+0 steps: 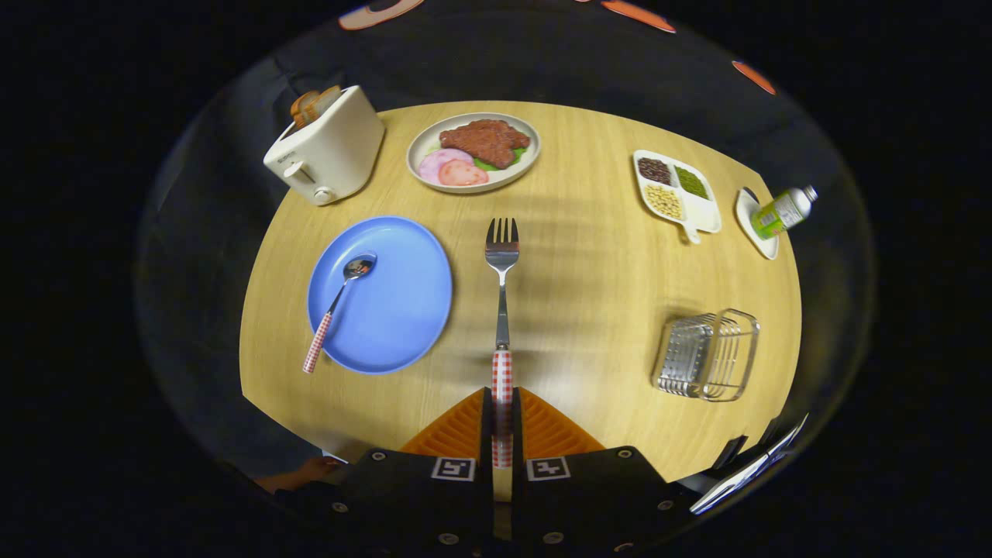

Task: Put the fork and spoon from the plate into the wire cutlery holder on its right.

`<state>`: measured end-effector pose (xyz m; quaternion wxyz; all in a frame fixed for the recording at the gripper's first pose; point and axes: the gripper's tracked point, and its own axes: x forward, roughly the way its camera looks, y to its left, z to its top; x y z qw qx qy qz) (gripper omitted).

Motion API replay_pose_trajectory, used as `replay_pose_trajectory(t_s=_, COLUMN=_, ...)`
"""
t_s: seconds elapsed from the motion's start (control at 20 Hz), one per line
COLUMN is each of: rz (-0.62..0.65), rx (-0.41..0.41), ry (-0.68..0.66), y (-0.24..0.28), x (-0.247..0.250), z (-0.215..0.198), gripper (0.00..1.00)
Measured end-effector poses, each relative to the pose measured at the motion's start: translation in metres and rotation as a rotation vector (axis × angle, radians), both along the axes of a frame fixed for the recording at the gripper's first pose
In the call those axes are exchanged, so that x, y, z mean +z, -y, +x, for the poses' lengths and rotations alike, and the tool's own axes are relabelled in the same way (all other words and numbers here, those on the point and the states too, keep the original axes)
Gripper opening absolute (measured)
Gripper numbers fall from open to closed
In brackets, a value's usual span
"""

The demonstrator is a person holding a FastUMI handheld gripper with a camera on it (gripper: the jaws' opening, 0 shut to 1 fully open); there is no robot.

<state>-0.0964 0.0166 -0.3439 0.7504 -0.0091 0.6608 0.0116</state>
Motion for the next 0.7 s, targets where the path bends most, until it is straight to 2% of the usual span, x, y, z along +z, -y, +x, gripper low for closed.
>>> replay_pose_trajectory(t_s=0.4, rz=-0.086, rx=-0.148, ry=-0.038, y=0.122, x=0.031, z=-0.033, gripper=0.1)
replay_pose_trajectory(t_s=0.7, rz=-0.053, rx=-0.15, ry=-0.166, y=0.159, x=0.034, z=-0.063, gripper=0.1)
